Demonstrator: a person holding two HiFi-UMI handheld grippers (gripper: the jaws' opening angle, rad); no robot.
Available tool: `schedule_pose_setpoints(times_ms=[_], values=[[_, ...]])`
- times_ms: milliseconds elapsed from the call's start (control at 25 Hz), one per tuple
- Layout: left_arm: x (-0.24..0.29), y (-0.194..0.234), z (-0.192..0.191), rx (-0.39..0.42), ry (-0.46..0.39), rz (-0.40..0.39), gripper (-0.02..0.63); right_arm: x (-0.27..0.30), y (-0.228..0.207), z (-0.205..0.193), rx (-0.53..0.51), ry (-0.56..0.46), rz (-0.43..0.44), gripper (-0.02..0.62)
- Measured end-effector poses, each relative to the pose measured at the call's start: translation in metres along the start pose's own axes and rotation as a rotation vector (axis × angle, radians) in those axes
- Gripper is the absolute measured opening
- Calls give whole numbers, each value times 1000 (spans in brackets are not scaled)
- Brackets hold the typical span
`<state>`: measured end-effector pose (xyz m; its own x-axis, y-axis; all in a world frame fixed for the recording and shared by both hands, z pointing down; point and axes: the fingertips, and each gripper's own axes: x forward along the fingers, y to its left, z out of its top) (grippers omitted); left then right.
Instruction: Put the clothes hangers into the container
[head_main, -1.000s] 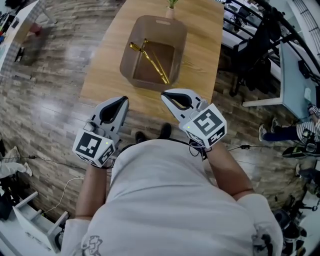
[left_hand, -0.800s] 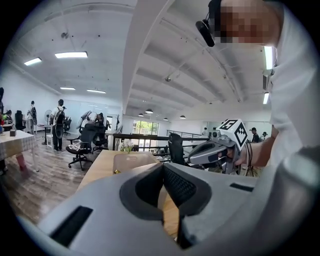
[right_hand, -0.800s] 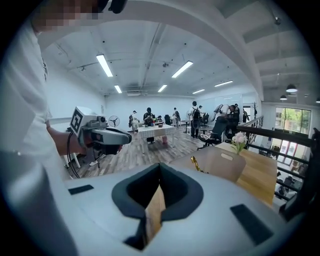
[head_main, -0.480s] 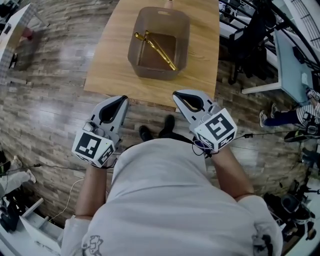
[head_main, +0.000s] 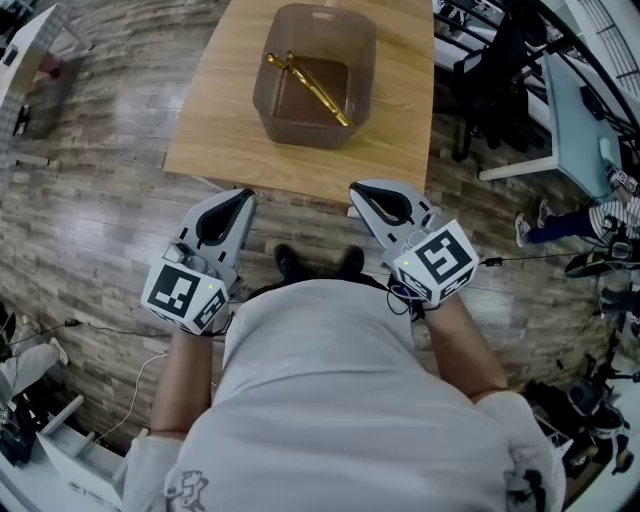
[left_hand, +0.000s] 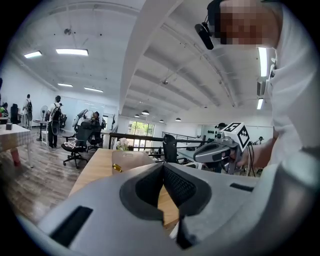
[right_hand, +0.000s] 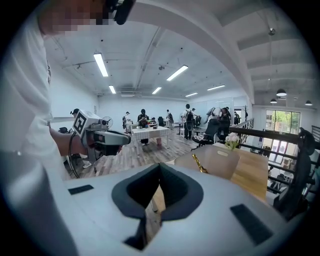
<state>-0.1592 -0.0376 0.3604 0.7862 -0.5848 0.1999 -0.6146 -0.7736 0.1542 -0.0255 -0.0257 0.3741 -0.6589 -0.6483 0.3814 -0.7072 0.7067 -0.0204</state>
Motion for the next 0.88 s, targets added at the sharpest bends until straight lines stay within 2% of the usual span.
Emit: schedule_pose_setpoints(times_ms=[600,880], values=[[38,-83,-1,37,-13,112,6,-83,-24,-31,-37,-48,93,6],[65,-136,1,42,-25,126,6,-130,-44,-49,-62,-64,125,6]])
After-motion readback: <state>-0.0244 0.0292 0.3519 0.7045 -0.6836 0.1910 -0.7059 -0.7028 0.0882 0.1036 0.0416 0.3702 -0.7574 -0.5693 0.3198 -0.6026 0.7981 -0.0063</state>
